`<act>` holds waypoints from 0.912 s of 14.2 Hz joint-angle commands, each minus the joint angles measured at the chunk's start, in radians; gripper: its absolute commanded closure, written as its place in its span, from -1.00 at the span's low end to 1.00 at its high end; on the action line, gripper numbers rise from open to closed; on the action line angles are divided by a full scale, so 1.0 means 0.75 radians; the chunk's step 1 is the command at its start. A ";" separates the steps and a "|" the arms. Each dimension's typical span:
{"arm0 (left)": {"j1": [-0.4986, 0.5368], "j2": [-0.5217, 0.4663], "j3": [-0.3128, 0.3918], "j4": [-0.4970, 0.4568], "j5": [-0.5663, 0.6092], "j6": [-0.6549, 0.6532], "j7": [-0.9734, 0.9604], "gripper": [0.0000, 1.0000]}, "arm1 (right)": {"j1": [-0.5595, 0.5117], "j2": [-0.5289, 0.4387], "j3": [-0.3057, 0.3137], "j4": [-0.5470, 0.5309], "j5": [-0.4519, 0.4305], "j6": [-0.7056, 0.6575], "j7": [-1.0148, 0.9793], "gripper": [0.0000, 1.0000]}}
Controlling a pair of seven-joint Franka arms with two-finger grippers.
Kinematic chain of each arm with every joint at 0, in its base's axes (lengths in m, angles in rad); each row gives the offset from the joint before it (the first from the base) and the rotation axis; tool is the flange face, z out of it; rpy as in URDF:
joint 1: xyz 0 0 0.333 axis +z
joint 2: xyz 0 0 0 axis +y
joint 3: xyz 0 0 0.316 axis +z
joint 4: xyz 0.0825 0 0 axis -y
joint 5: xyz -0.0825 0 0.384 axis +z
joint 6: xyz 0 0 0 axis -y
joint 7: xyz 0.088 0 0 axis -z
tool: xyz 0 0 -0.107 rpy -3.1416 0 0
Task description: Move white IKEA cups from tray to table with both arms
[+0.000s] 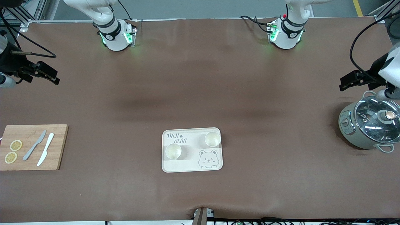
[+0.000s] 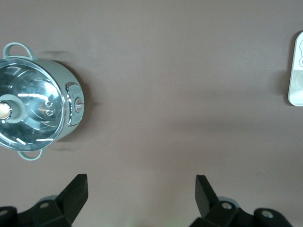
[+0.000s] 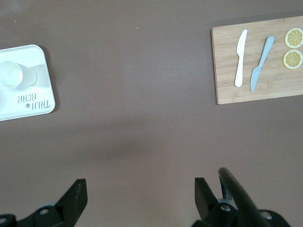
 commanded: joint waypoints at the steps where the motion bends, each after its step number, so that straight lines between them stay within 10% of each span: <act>1: -0.003 0.089 -0.005 0.005 -0.003 0.084 0.019 -1.00 | -0.021 0.012 0.015 0.026 -0.010 -0.014 -0.006 -1.00; 13: -0.220 0.443 -0.019 0.007 -0.059 0.541 -0.312 -1.00 | 0.108 0.269 0.033 0.147 0.017 0.274 0.021 -1.00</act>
